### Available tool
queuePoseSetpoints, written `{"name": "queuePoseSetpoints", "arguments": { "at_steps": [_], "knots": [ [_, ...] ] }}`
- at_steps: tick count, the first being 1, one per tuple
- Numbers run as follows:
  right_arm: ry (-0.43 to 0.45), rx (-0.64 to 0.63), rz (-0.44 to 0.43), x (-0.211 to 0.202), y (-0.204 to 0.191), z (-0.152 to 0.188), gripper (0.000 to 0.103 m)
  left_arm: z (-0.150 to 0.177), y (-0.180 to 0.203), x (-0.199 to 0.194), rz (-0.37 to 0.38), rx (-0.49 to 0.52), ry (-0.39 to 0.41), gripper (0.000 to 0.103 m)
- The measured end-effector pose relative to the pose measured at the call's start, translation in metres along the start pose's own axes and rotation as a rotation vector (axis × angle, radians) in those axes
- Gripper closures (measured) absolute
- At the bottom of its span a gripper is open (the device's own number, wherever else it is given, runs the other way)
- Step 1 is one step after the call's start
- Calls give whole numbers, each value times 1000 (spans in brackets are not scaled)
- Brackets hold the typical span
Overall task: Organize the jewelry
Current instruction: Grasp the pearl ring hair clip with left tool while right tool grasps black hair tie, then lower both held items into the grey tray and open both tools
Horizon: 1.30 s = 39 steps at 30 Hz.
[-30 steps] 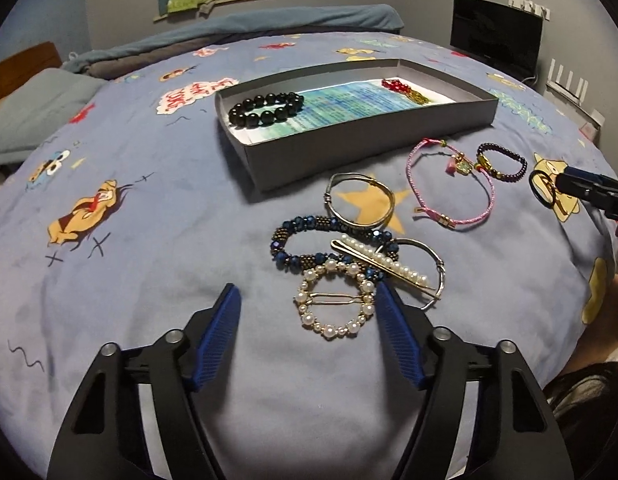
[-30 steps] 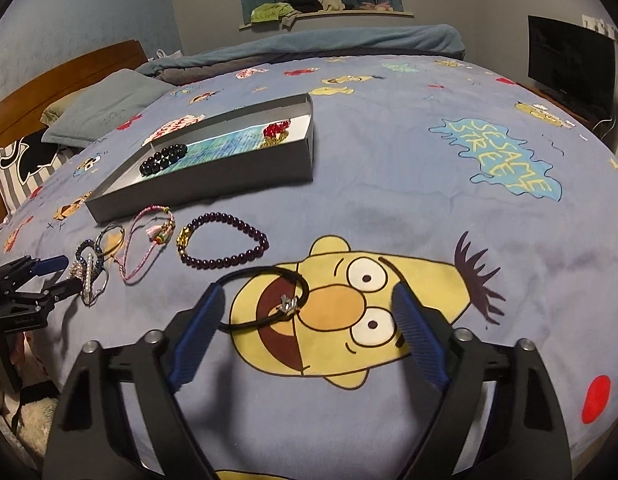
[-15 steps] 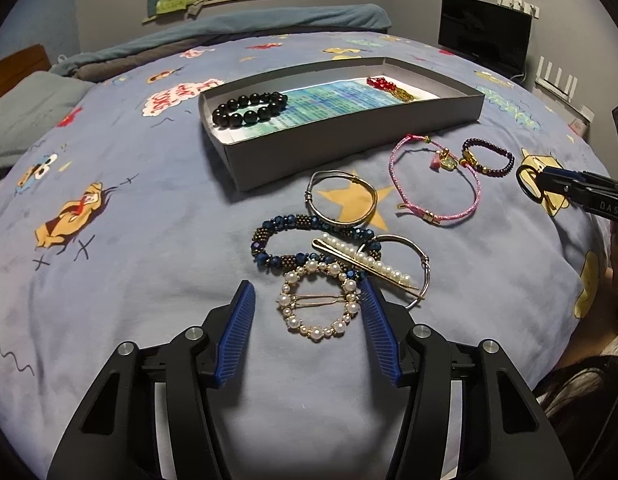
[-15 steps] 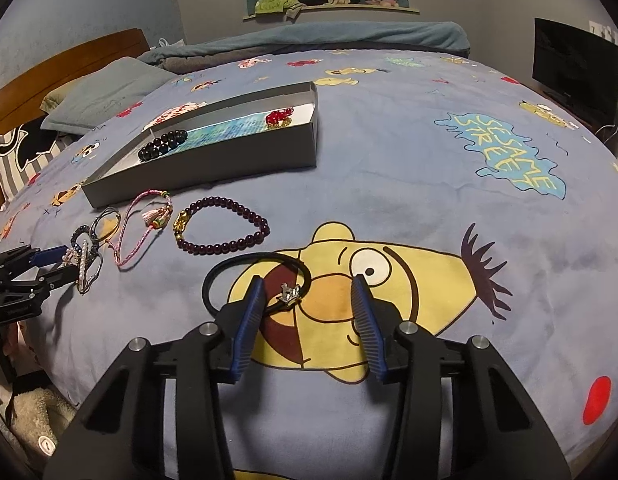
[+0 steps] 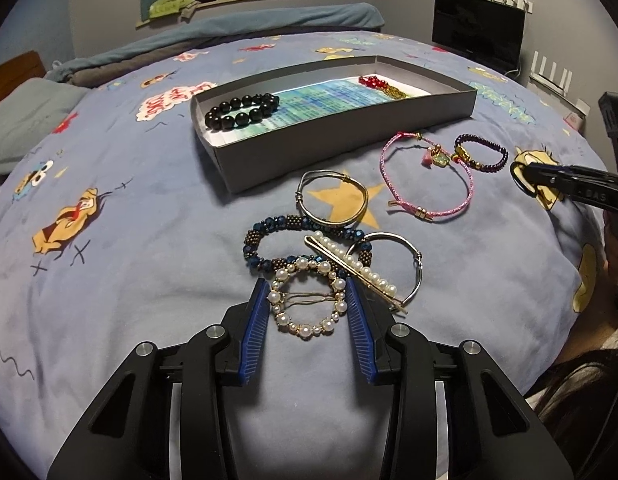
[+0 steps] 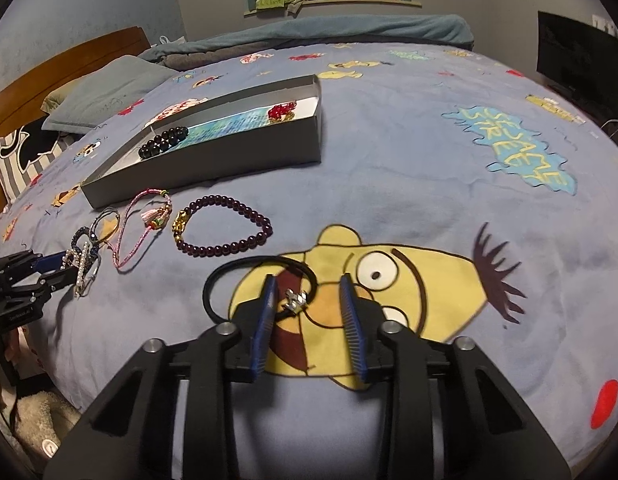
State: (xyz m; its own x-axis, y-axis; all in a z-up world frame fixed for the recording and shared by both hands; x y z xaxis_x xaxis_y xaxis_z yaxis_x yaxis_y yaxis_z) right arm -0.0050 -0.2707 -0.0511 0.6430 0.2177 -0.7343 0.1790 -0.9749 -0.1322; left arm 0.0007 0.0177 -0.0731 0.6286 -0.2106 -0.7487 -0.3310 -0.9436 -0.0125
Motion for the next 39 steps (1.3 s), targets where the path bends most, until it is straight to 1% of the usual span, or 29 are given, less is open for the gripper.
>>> {"name": "queuePoseSetpoints", "arguments": {
  "at_steps": [4, 13, 16, 22, 25, 30, 34, 39],
  "knots": [
    [36, -29, 4, -9, -8, -2, 89, 0, 0, -5, 9, -4, 16, 62],
    [144, -87, 27, -35, -17, -20, 89, -7, -8, -16, -5, -38, 62, 62],
    [170, -102, 33, -42, -19, -30, 89, -13, -12, -24, -13, -43, 85, 62],
    [243, -133, 34, -49, -28, -60, 89, -41, -21, -34, -36, -41, 124, 62],
    [271, -127, 29, -46, -31, -78, 89, -59, -24, -35, -42, -33, 146, 62],
    [313, -144, 62, -32, -40, -110, 89, -91, -28, -27, -25, -36, 161, 62],
    [316, -138, 82, -16, -43, -130, 89, -111, -29, -17, -32, -31, 161, 62],
    [303, -104, 84, 7, -44, -145, 89, -134, -38, 1, -29, -73, 155, 62]
  ]
}}
Point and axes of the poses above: each gripper's, at about its wrist camera, not at the fingertips, and x roughly the way its jaws point, y to its right, z to its underside, the point moved 2 cm from there along x, roughly the way its jaws point
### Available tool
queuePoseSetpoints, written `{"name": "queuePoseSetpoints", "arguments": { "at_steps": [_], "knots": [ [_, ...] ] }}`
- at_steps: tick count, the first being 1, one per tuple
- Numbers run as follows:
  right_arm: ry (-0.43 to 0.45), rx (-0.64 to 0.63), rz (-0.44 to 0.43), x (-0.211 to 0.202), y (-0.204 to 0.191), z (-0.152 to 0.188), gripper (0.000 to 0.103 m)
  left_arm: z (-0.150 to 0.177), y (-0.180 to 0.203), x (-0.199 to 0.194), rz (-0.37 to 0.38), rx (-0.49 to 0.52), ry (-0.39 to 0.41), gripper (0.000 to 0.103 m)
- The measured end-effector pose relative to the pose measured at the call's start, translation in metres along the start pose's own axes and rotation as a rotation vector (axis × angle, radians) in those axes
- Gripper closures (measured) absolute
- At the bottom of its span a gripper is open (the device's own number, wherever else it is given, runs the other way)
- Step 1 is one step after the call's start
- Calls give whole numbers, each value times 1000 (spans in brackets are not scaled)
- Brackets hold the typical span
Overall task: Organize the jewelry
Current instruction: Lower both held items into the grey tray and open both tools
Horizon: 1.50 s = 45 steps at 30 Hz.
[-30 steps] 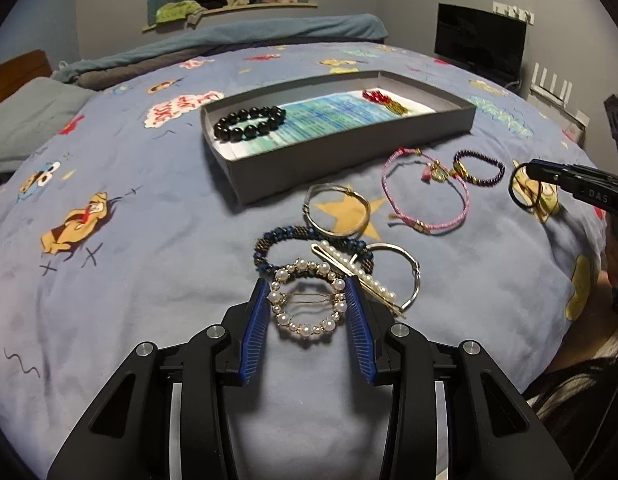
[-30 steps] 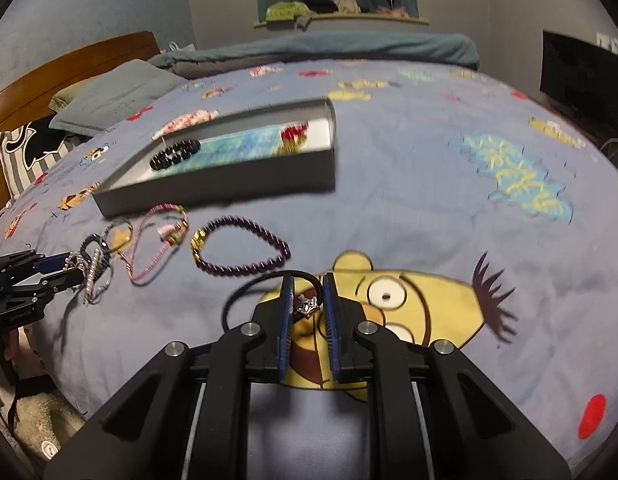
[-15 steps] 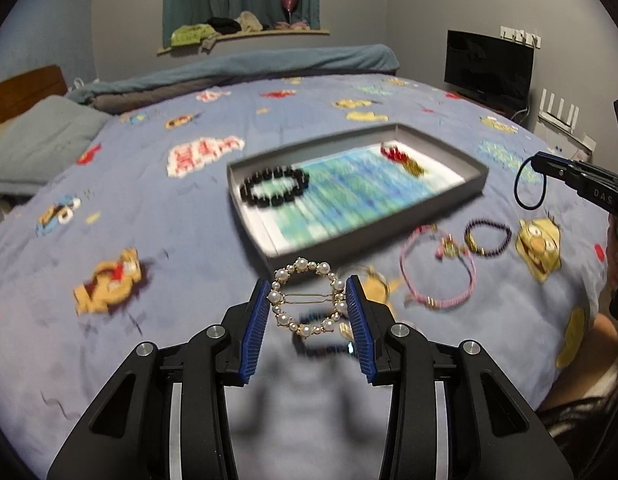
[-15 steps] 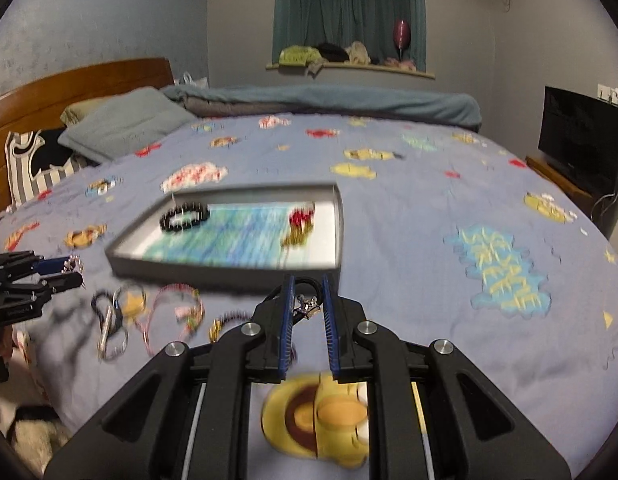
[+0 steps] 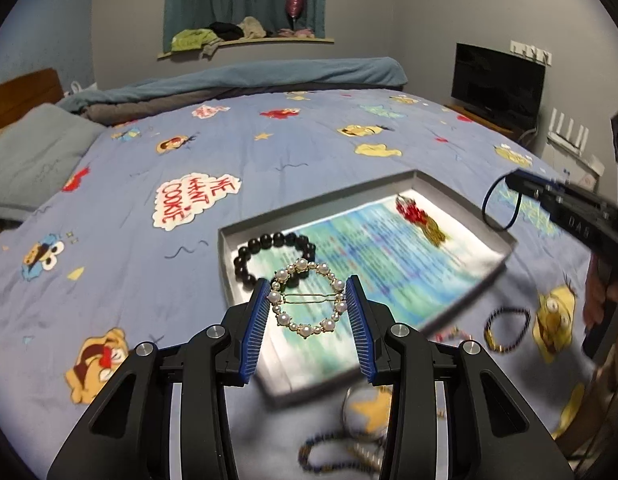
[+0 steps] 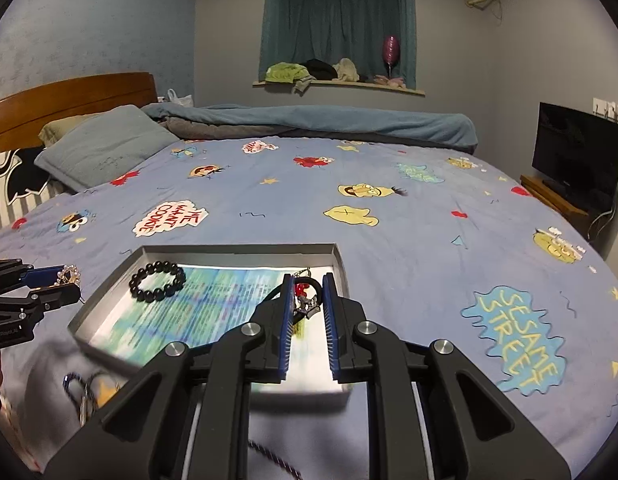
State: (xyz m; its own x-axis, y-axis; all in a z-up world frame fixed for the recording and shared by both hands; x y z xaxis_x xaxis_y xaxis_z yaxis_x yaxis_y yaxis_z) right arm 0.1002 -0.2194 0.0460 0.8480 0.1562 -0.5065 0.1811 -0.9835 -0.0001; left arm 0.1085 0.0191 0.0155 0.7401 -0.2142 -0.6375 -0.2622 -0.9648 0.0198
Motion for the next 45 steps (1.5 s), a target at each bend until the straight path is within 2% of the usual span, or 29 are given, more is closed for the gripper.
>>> {"name": "queuePoseSetpoints", "arguments": {
  "at_steps": [4, 10, 14, 22, 45],
  "knots": [
    [-13, 11, -1, 18, -3, -2, 89, -8, -6, 15, -9, -32, -16, 62],
    [-87, 14, -1, 44, -4, 10, 89, -6, -17, 44, 9, -100, -84, 62],
    [-129, 7, 1, 56, -4, 19, 89, 3, -20, 59, 7, -101, -142, 62],
    [-198, -1, -2, 75, -6, 35, 89, 15, -19, 72, 22, -94, -190, 62],
    [-197, -2, -4, 77, -5, 41, 88, 22, -11, 77, -2, -36, -190, 62]
  ]
}}
Point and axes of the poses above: each gripper's, at about its wrist camera, not at the fingertips, and x roughly the way its jaws point, y to its right, z to its underside, the point moved 2 cm from there along x, roughly the way its jaws point
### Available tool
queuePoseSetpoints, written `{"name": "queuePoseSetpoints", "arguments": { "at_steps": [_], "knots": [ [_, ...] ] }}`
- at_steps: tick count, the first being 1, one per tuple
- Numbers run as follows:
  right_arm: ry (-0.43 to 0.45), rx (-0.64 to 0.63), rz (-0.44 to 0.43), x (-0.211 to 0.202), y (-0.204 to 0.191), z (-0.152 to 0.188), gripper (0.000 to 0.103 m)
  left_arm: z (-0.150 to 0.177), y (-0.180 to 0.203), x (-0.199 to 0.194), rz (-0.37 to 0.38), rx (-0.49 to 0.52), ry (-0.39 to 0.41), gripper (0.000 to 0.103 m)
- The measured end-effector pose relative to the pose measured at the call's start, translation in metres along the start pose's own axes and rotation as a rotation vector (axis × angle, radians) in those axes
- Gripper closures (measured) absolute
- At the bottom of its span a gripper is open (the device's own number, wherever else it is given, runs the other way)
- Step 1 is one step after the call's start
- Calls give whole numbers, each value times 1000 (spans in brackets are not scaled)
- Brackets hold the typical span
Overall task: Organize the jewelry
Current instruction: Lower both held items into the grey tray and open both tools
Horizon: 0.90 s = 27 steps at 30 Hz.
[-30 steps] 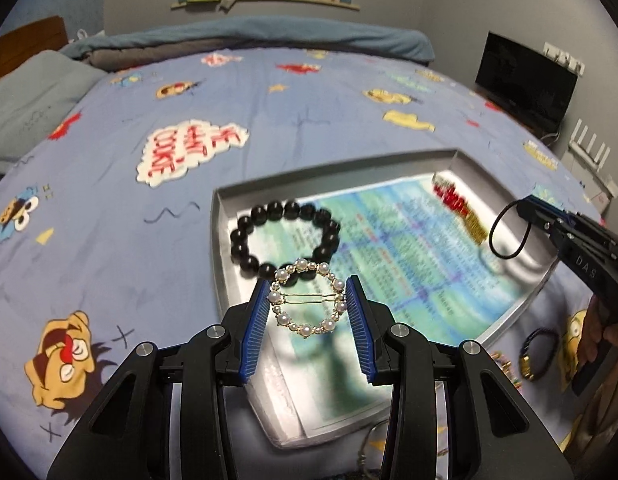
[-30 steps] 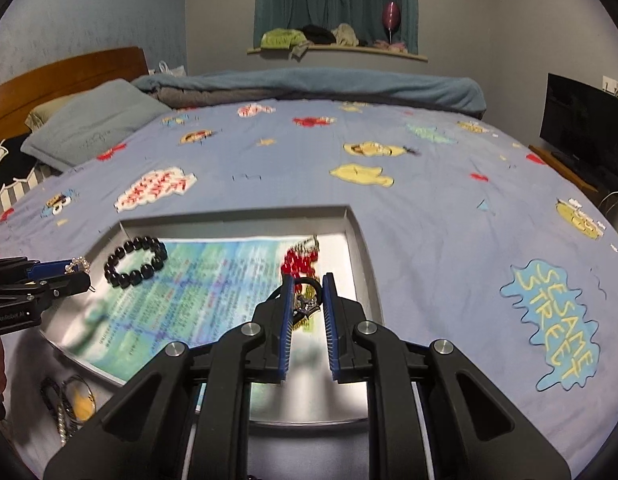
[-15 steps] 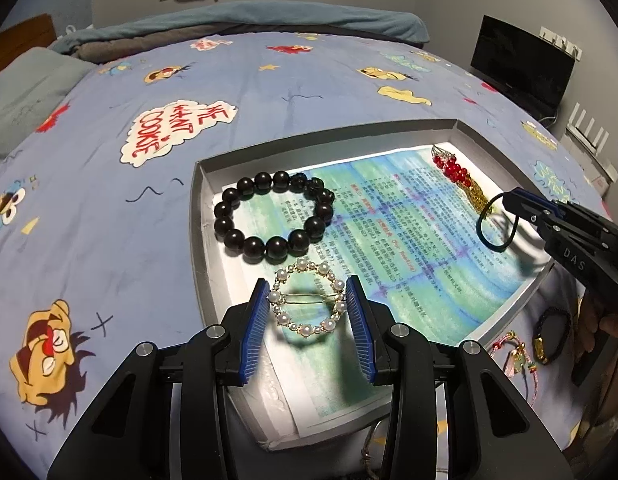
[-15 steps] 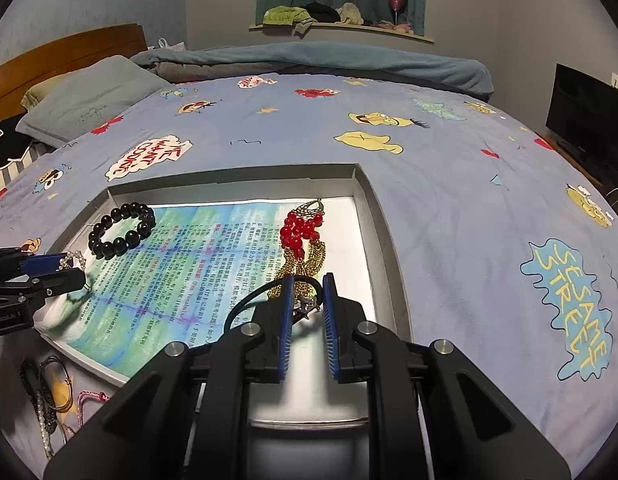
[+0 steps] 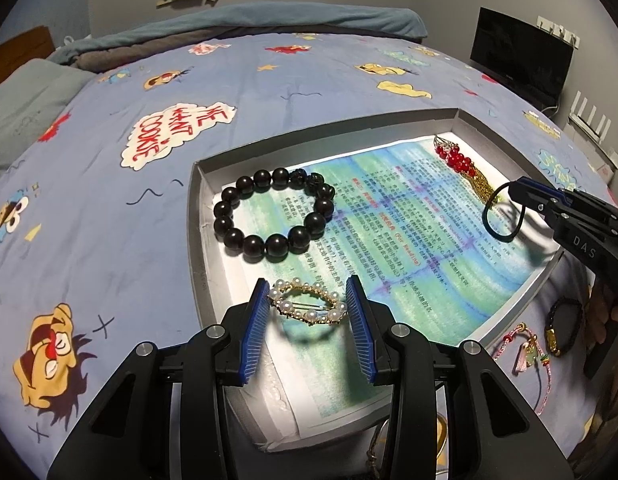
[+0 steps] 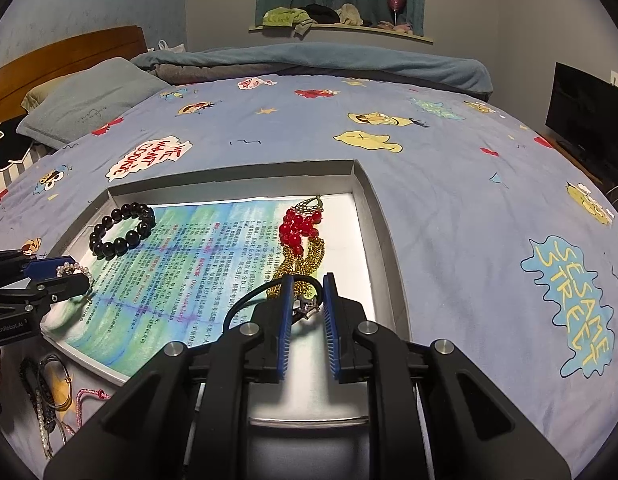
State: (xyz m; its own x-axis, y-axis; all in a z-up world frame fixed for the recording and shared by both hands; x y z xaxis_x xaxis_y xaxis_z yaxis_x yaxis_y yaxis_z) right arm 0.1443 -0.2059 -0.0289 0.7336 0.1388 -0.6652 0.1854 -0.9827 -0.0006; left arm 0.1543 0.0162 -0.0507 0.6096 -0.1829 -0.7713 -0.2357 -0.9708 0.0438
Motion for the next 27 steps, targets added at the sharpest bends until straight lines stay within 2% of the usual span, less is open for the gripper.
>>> {"name": "queuePoseSetpoints", "arguments": {
  "at_steps": [8, 10, 17, 22, 23, 24, 27],
  "knots": [
    [8, 17, -11, -4, 1, 0, 86, 1, 0, -3, -9, 1, 25, 61],
    [13, 23, -17, -6, 2, 0, 76, 1, -1, -5, -6, -5, 31, 60],
    [31, 42, -28, -12, 2, -2, 70, 0, -5, -11, -18, -22, 55, 54],
    [53, 69, -40, -20, 4, -5, 52, -1, -4, -21, -40, -18, 97, 45],
    [59, 75, -39, -22, 5, -5, 49, -1, -6, -23, -44, -29, 108, 34],
    [61, 82, -40, -24, 6, -5, 45, -1, -8, -26, -49, -39, 119, 27],
    [62, 97, -41, -31, 9, -5, 34, -1, -10, -34, -49, -53, 136, 26]
  ]
}}
Point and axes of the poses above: each gripper's, at about its wrist camera, not at the fingertips, and x roughly the way its jaws point, y to its right, z to its underside, the point moved 2 cm from there along x, roughly the way its jaws point
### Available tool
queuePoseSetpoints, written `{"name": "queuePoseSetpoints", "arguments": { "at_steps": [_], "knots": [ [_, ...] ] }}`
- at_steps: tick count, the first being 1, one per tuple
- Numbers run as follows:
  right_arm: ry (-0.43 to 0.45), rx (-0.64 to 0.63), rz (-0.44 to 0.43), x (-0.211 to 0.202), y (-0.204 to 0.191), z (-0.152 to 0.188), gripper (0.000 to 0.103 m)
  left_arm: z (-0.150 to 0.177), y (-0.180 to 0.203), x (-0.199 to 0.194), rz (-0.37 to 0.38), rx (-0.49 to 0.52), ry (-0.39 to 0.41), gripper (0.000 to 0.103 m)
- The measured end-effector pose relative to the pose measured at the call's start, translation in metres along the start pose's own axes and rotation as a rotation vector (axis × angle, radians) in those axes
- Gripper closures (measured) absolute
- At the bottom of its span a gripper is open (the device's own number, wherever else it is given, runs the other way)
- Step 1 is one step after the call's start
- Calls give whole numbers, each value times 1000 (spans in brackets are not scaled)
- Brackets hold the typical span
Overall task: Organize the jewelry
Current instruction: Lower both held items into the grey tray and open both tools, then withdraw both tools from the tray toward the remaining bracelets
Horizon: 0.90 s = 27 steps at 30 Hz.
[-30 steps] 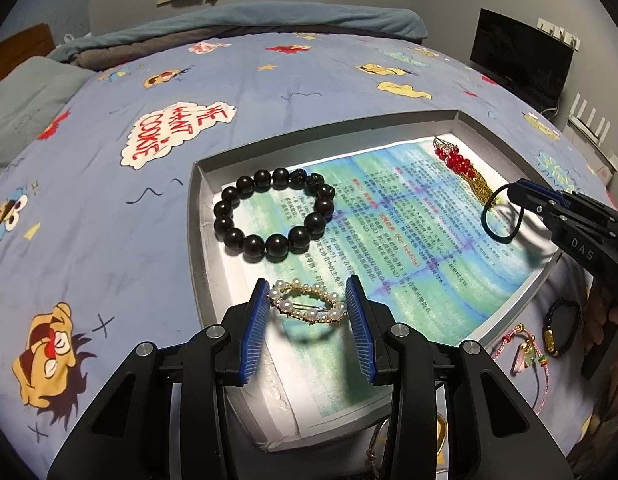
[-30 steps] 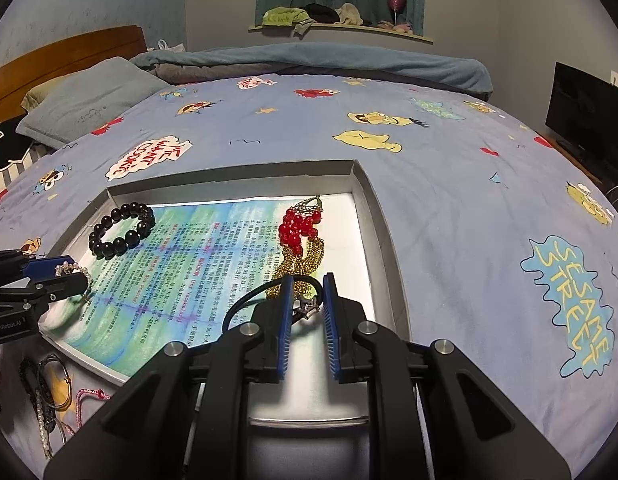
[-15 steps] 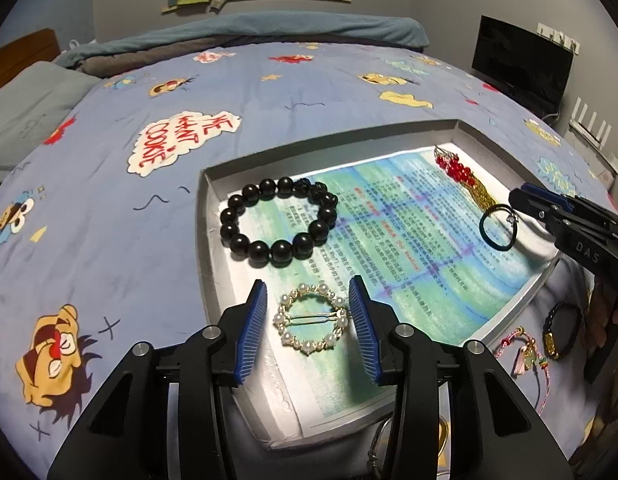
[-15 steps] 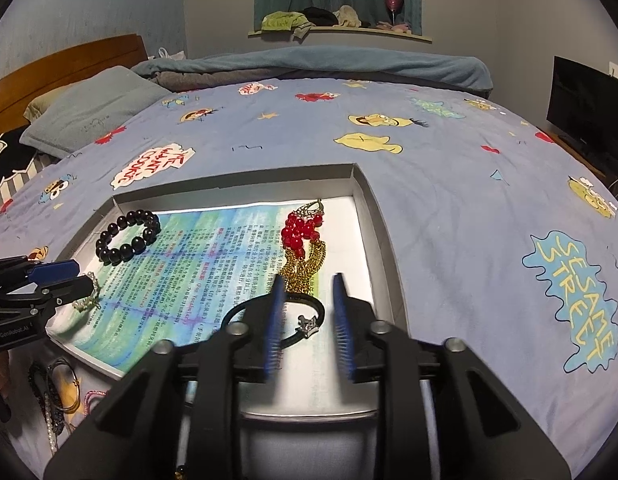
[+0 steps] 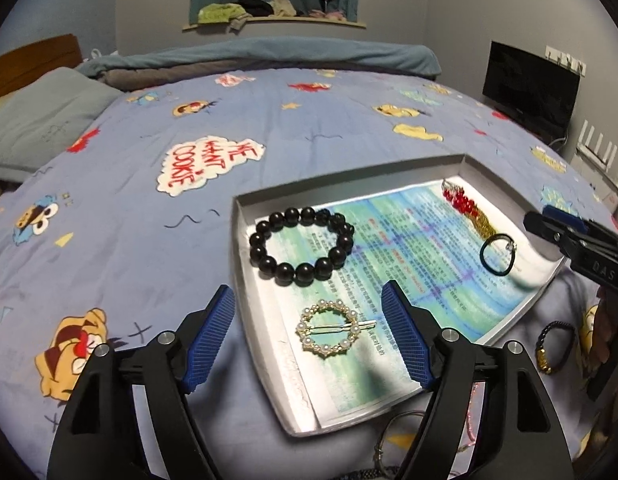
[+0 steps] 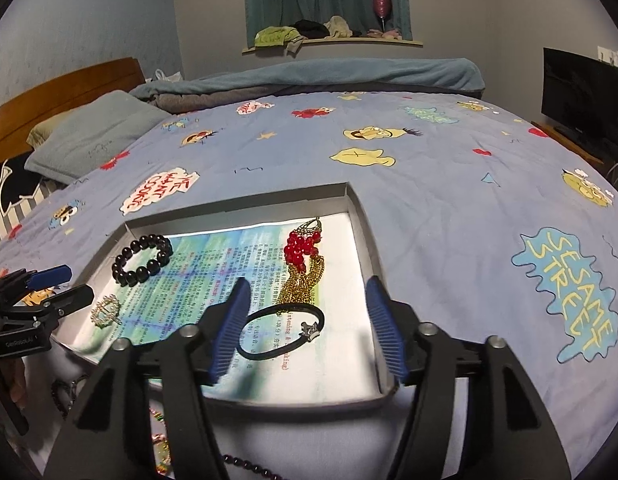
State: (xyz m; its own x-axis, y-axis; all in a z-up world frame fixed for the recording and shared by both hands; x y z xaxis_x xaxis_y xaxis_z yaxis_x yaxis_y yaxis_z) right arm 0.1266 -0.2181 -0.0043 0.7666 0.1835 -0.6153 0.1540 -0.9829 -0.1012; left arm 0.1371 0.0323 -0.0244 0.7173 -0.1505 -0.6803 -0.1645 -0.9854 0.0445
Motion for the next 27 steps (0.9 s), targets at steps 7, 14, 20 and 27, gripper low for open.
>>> {"name": "queuePoseSetpoints", "arguments": {
  "at_steps": [7, 14, 20, 27],
  "knots": [
    [7, 23, -13, -30, 6, -4, 9, -1, 2, -16, -17, 1, -6, 24],
    [9, -8, -12, -62, 8, -4, 6, -4, 4, -56, -7, -10, 54, 9],
    [35, -17, -26, -87, 8, -1, 6, 1, 0, -79, -16, -11, 50, 8],
    [45, -46, -30, -107, 8, 10, 6, 24, -13, -96, -57, -3, 27, 8]
  ]
}}
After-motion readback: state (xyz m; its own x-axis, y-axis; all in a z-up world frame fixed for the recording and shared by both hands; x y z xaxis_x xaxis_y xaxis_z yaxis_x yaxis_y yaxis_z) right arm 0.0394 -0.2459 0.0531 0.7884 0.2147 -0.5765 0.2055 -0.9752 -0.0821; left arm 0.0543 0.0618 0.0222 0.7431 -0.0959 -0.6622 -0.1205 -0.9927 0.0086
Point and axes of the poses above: each gripper's, at about its wrist camera, not at the fingertips, and x roughly the way its jaws point, y to its right, z to its underside, the point moved 2 cm from there along x, roughly the way its jaws point
